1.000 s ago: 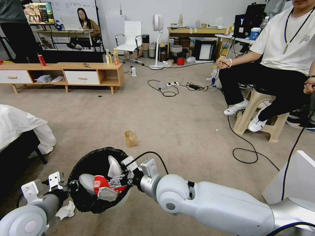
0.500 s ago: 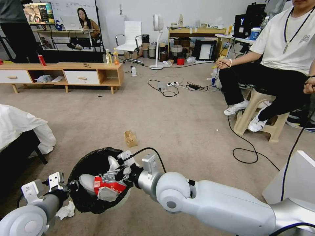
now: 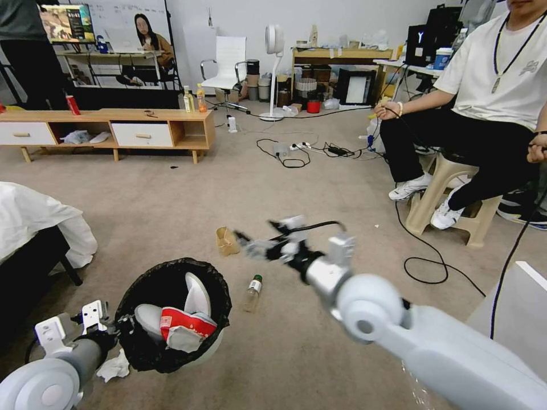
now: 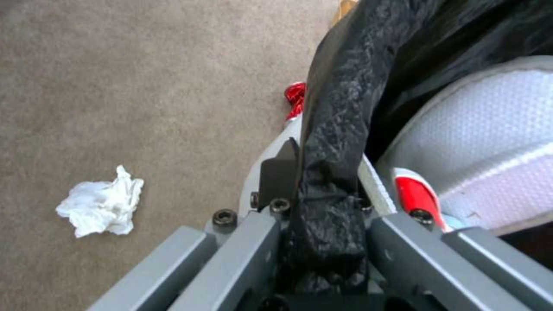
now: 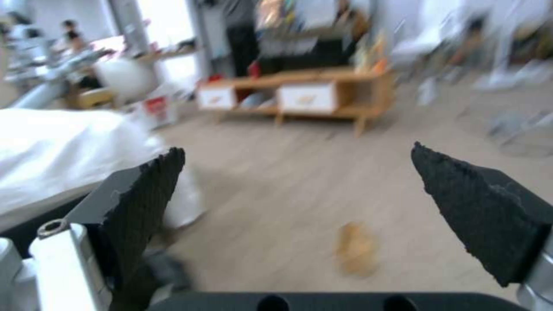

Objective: Pick up the trash bin and place the garbage on the floor into it.

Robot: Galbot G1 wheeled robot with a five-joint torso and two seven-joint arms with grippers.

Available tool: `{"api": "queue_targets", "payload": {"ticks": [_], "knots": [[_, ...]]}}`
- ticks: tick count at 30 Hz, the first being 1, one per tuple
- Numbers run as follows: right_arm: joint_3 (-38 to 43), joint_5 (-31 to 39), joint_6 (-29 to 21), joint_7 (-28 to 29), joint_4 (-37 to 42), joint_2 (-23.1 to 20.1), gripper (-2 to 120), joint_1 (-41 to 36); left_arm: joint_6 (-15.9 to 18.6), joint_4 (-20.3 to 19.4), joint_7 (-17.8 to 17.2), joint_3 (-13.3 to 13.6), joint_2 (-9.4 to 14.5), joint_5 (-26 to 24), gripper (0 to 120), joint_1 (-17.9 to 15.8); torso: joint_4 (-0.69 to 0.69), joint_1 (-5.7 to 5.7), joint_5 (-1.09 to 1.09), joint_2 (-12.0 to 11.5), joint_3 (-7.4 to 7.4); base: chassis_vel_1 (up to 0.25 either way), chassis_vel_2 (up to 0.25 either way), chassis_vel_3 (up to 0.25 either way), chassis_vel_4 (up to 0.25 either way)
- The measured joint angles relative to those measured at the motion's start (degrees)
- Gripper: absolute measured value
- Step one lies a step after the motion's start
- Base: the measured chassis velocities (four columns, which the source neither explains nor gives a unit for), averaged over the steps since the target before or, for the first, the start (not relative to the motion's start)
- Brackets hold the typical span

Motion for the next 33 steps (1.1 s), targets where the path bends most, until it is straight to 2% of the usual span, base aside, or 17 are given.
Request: {"api": "queue_targets", "payload": {"ticks": [1,3,6,8,9,11,15,17,18,20,21,22,24,25,26,33], "knots": [[0.0,0.0,0.0,0.0,0.0,0.0,100,0.0,0.0,0.0,0.0,0.0,0.0,0.0,1,0.0,0.0,0.0,0.0,0.0,0.0,0.0,0.0,0.0,0.0],[6.3,-4.0,2.8,-0.8,0.8,-2.9,100,-4.7,0.0,0.0,0.2,-0.3,0.1,0.0,1,0.2,0.0,0.0,0.01,0.0,0.0,0.0,0.0,0.0,0.0],[9.6,-5.3,3.7,-0.9,1.1,-3.7,100,-6.9,0.0,0.0,0.3,-0.5,0.0,0.0,1,0.3,0.0,0.0,-0.01,0.0,0.0,0.0,0.0,0.0,0.0],[18.3,-9.2,6.0,-0.5,1.3,-4.9,100,-13.3,0.0,-0.3,0.7,-0.8,-0.2,0.3,1,0.8,0.01,0.0,0.0,0.0,0.0,0.0,0.0,0.0,0.0],[18.3,-9.2,6.0,-0.5,1.3,-4.9,100,-13.3,0.0,-0.3,0.7,-0.8,-0.2,0.3,1,0.8,0.01,0.0,0.0,0.0,0.0,0.0,0.0,0.0,0.0],[26.1,-14.8,8.9,0.3,1.4,-5.4,100,-19.9,0.0,-0.6,0.9,-1.1,-0.3,0.5,1,1.1,0.01,0.0,0.01,0.0,0.0,0.0,0.0,0.0,0.0],[32.0,-18.6,11.4,1.1,2.1,-5.4,100,-24.7,0.0,-1.0,0.9,-1.3,-0.4,0.5,1,1.3,0.0,0.0,-0.01,0.0,0.0,0.0,0.0,0.0,0.0],[36.5,-23.4,14.0,2.4,2.6,-3.7,100,-29.0,0.0,-2.0,1.0,-2.2,-0.9,0.6,1,2.2,-0.03,0.0,-0.03,0.0,0.0,0.0,0.0,0.0,0.0],[36.5,-23.4,14.0,2.4,2.6,-3.7,100,-29.0,0.0,-2.0,1.0,-2.2,-0.9,0.6,1,2.2,-0.03,0.0,-0.03,0.0,0.0,0.0,0.0,0.0,0.0],[37.3,-25.5,14.8,3.0,2.5,-2.3,100,-30.2,0.0,-2.6,1.0,-2.9,-1.5,0.9,1,3.1,0.01,0.0,0.0,0.0,0.0,0.0,0.0,0.0,0.0],[38.5,-28.2,15.3,4.1,2.5,-0.8,100,-32.3,0.0,-3.3,1.0,-3.4,-2.1,1.4,1,3.9,0.07,0.0,0.01,0.0,0.0,0.0,0.0,0.0,0.0],[38.5,-28.2,15.3,4.1,2.5,-0.8,100,-32.3,0.0,-3.3,1.0,-3.4,-2.1,1.4,1,3.9,0.07,0.0,0.01,0.0,0.0,0.0,0.0,0.0,0.0],[42.8,-33.6,15.9,5.3,3.7,1.8,100,-39.1,0.0,-3.7,1.1,-3.5,-2.6,2.0,1,4.1,0.01,0.0,0.0,0.0,0.0,0.0,0.0,0.0,0.0],[42.8,-33.6,15.9,5.3,3.7,1.8,100,-39.1,0.0,-3.7,1.1,-3.5,-2.6,2.0,1,4.1,0.01,0.0,0.0,0.0,0.0,0.0,0.0,0.0,0.0],[44.2,-35.0,16.5,5.2,4.0,2.5,100,-41.1,0.0,-3.8,1.3,-3.4,-2.6,2.2,1,4.2,-0.05,0.0,-0.01,0.0,0.0,0.0,0.0,0.0,0.0],[49.5,-42.4,19.6,3.9,5.3,6.5,100,-49.2,0.0,-4.1,2.0,-2.8,-3.4,3.2,1,4.4,0.03,0.0,-0.02,0.0,0.0,0.0,0.0,0.0,0.0]]}}
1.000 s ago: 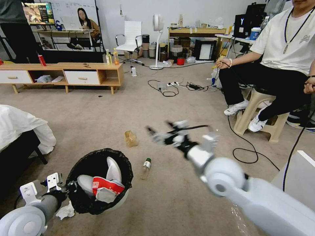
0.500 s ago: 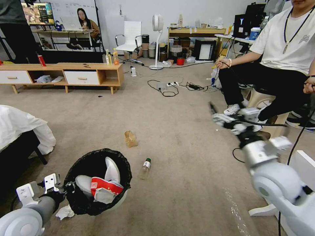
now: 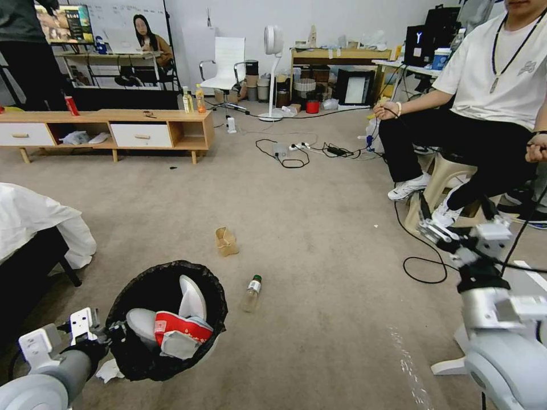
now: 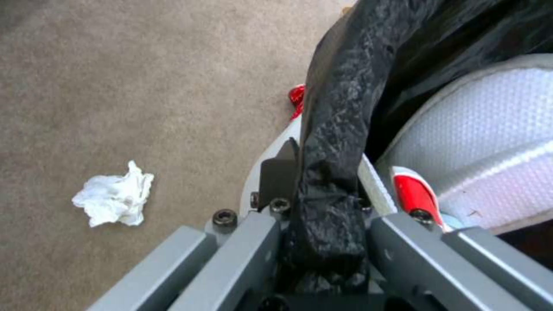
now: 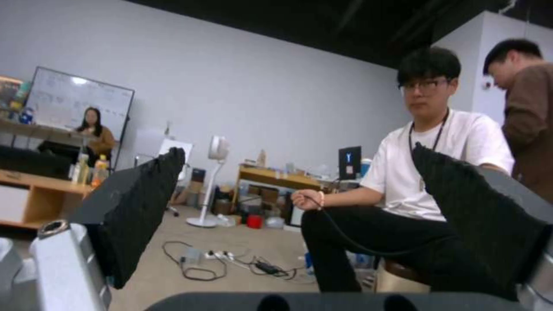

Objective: Pick up the trash bin and place the garbage on the floor into it.

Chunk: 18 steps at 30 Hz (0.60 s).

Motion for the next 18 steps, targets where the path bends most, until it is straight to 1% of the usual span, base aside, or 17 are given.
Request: {"api": "queue_targets", "payload": {"ticks": [1,3,6,9,18], "knots": [[0.0,0.0,0.0,0.0,0.0,0.0,100,0.0,0.0,0.0,0.0,0.0,0.0,0.0,1,0.0,0.0,0.0,0.0,0.0,0.0,0.0,0.0,0.0,0.0],[0.3,-4.2,1.4,-0.2,0.2,2.3,100,-2.2,0.0,-0.2,0.3,0.1,-0.3,0.6,1,0.1,-0.02,0.0,0.0,0.0,0.0,0.0,0.0,0.0,0.0],[0.4,-5.7,1.9,-0.2,0.2,3.5,100,-3.0,0.0,-0.5,0.4,0.1,-0.4,0.7,1,0.2,-0.03,0.0,0.0,0.0,0.0,0.0,0.0,0.0,0.0],[-0.3,-7.7,2.7,-0.2,0.0,5.9,100,-4.3,0.0,-0.8,0.4,0.1,-0.3,0.8,1,0.4,-0.02,0.0,0.0,0.0,0.0,0.0,0.0,0.0,0.0],[-1.4,-8.3,3.0,-0.1,-0.9,6.0,100,-3.6,0.0,-0.6,0.5,0.2,-0.2,0.8,1,0.1,-0.02,0.0,0.0,0.0,0.01,0.0,0.0,0.0,0.0]]}}
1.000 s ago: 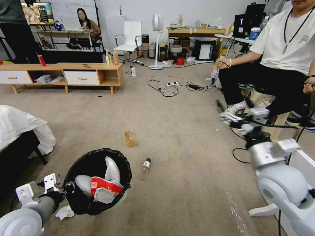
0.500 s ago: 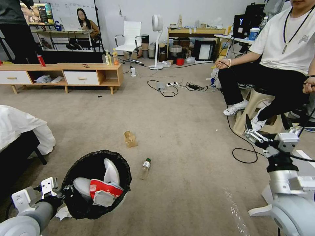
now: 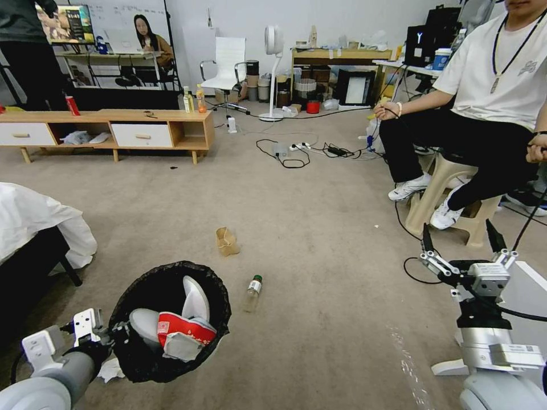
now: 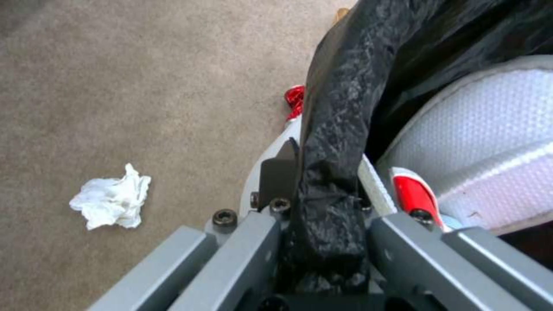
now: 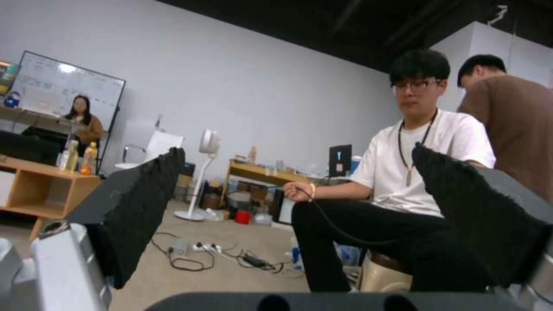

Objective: Pick up the trash bin and place the garbage on the floor into it.

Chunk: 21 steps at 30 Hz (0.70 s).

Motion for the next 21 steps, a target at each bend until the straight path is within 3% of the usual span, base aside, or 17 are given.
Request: {"api": "queue_targets", "payload": {"ticks": [21], "knots": [[-1.7,0.4,0.1,0.3,-1.7,0.3,100,0.9,0.0,0.0,0.0,-0.1,-0.2,0.0,1,0.3,-0.01,0.0,0.01,0.0,0.0,0.028,0.023,0.024,0.023]]}}
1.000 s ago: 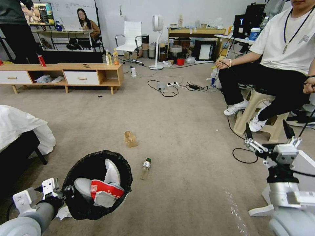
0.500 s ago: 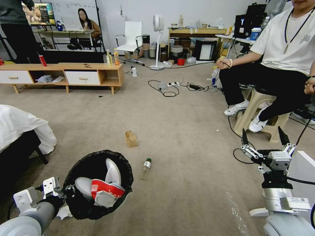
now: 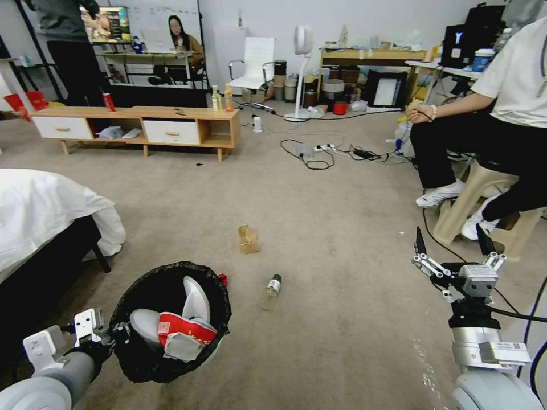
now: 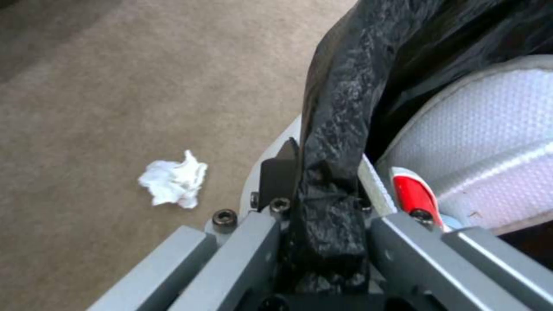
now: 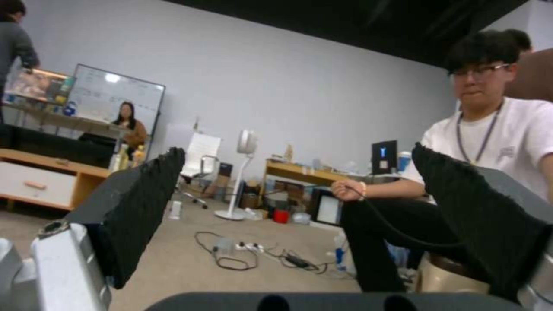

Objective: Pick up the trash bin and place the garbage on the floor into it.

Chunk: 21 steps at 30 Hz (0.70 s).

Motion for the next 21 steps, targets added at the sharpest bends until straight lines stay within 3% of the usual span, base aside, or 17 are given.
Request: {"api": "queue_targets", "payload": {"ticks": [21], "knots": [[-0.9,0.4,-0.1,0.2,-0.9,0.0,100,1.4,0.0,-1.5,0.0,-1.0,-0.5,0.3,1,1.6,0.0,0.0,0.0,0.0,0.0,0.056,0.061,0.059,0.052]]}}
